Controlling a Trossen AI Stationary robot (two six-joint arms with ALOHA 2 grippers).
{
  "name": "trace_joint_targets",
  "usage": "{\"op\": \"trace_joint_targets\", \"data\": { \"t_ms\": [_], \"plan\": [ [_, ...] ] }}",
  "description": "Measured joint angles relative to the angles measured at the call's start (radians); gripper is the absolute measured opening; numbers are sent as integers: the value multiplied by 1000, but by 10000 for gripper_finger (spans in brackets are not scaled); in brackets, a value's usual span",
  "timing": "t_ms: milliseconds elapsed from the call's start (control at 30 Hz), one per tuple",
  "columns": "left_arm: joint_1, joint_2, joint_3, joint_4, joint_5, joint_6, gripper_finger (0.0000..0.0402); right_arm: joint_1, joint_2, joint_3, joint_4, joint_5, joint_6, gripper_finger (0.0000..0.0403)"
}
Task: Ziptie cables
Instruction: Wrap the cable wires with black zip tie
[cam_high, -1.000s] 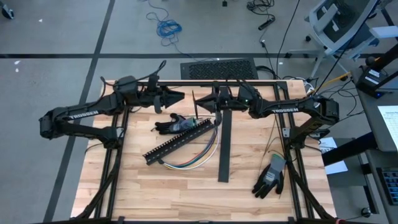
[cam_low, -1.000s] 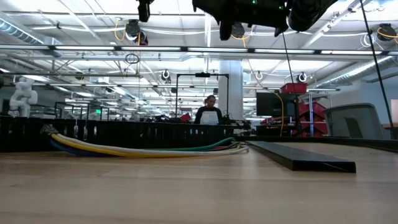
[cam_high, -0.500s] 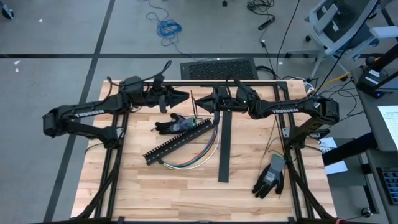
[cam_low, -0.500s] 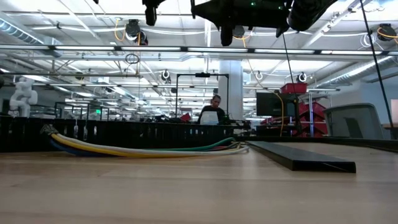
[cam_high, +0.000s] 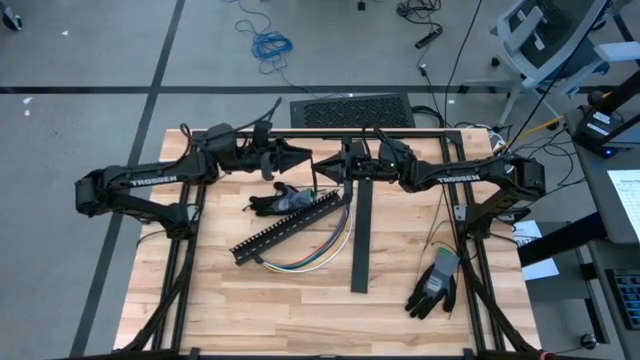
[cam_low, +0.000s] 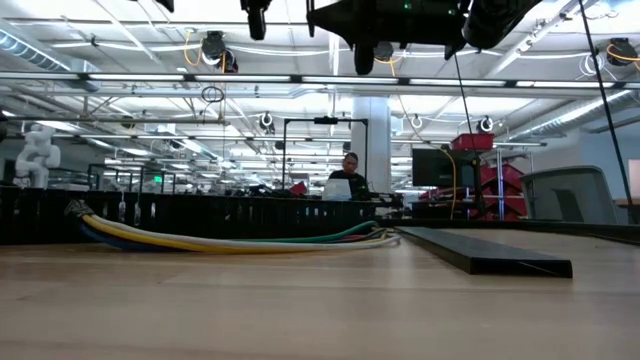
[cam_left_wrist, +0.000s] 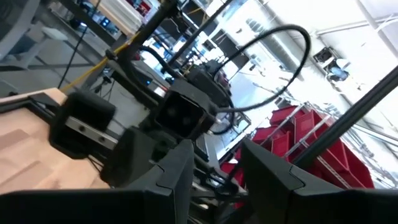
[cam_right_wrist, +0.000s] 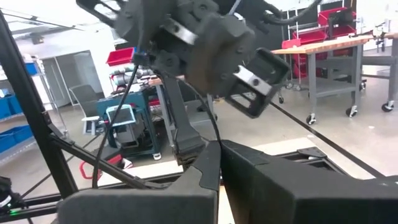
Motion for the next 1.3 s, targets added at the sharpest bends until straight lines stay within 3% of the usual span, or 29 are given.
{"op": "trace_joint_targets", "data": {
  "t_ms": [500, 800, 1167, 1300],
  "plan": [
    [-3, -20, 0, 45, 1, 1, 133, -1, 0, 0, 8, 0, 0, 0],
    [-3, -30, 0, 31, 55, 1, 133, -2, 0, 0, 48, 4, 0, 0],
    [-3, -30, 0, 31, 49, 39, 133, -3, 0, 0, 52, 5, 19, 0],
    [-3, -30, 0, 31, 4, 64, 133, -3, 0, 0, 52, 5, 20, 0]
  ]
}}
